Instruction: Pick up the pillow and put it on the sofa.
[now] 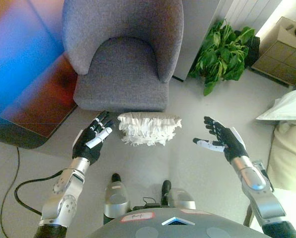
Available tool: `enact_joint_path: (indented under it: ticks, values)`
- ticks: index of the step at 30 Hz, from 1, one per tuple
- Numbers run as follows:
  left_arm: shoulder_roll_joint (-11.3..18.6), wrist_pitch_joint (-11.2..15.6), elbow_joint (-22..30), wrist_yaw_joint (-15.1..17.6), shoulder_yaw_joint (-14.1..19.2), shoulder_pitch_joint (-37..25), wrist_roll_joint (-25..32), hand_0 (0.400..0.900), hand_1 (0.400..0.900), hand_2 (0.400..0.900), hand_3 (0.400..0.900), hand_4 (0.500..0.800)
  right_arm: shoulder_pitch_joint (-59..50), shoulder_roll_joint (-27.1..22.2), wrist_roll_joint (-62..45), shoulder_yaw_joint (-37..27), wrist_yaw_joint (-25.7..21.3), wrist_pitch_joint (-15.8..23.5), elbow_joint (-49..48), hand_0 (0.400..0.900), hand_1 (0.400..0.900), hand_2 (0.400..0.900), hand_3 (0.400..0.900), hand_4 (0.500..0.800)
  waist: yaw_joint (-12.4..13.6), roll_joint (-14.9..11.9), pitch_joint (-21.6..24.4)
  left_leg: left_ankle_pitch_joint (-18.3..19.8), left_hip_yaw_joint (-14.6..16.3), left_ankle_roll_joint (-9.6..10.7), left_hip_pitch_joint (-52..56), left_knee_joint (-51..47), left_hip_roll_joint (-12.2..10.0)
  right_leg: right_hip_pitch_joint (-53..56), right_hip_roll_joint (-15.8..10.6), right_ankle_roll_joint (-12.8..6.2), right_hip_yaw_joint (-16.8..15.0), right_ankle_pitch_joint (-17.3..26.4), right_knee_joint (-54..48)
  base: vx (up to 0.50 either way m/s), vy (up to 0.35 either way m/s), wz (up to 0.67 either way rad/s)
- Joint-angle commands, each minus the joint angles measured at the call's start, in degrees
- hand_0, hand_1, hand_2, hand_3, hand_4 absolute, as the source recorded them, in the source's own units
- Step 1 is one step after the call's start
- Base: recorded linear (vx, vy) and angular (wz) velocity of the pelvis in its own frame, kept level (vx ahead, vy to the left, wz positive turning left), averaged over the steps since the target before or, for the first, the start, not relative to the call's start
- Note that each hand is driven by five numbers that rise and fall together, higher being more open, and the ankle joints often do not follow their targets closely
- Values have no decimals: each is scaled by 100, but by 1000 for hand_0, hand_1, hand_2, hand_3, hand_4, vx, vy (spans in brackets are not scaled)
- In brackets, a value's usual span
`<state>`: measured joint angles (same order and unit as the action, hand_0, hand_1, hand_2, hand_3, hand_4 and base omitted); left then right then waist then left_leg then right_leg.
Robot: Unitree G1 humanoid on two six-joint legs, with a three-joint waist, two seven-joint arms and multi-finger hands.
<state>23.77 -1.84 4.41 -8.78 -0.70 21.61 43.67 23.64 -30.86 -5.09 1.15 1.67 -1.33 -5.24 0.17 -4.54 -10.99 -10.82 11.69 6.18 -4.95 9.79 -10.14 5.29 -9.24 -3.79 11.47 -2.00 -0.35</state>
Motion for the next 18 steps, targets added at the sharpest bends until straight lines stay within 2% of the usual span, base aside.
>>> enact_joint_path:
  ticks: [1,3,6,8,10,13,18]
  values:
    - [67,773,568,-231,436,-82,294,900,900,900,900,800,-19,-338,-86,-389,10,710,-761,900,900,900,900,800,65,158,104,-374,-9,235,-407,-458,-475,136,408,-58,-38,337,-446,290,170,-37]
    - [20,828,551,-313,385,-21,264,900,900,900,900,800,70,-367,-85,-407,-2,701,-805,900,900,900,900,800,162,207,65,-789,43,361,-629,-853,-489,359,451,-75,-70,254,-465,321,122,-40]
    - [-23,905,536,-408,329,46,266,900,900,900,900,800,132,-410,-146,-426,-8,711,-818,900,900,900,900,800,262,199,-5,-942,208,417,-965,-860,-522,621,451,-35,-7,137,-465,312,83,-35]
    - [-6,942,517,-364,354,72,314,900,900,900,900,800,161,-417,-207,-448,77,780,-793,900,900,900,900,800,264,232,-9,-855,234,381,-862,-974,-564,670,409,-41,28,56,-374,364,122,-43]
    - [3,1008,478,-326,345,73,302,900,900,900,900,800,257,-370,-302,-521,200,786,-857,900,900,900,900,800,213,225,33,-708,408,312,-750,-875,-622,720,349,-74,82,-6,-282,315,85,-26]
    - [60,974,532,-338,373,41,267,900,900,900,900,800,303,-267,-344,-565,354,767,-932,900,900,900,900,800,212,160,109,-231,600,134,-573,-737,-639,909,138,-177,239,-162,-121,304,79,-10]
    - [219,791,624,-423,432,-85,141,900,900,900,900,800,113,-172,-436,-534,338,570,-969,900,900,900,900,800,421,38,225,318,381,-72,-709,-266,-501,1098,-212,-445,349,-232,96,273,81,-11]
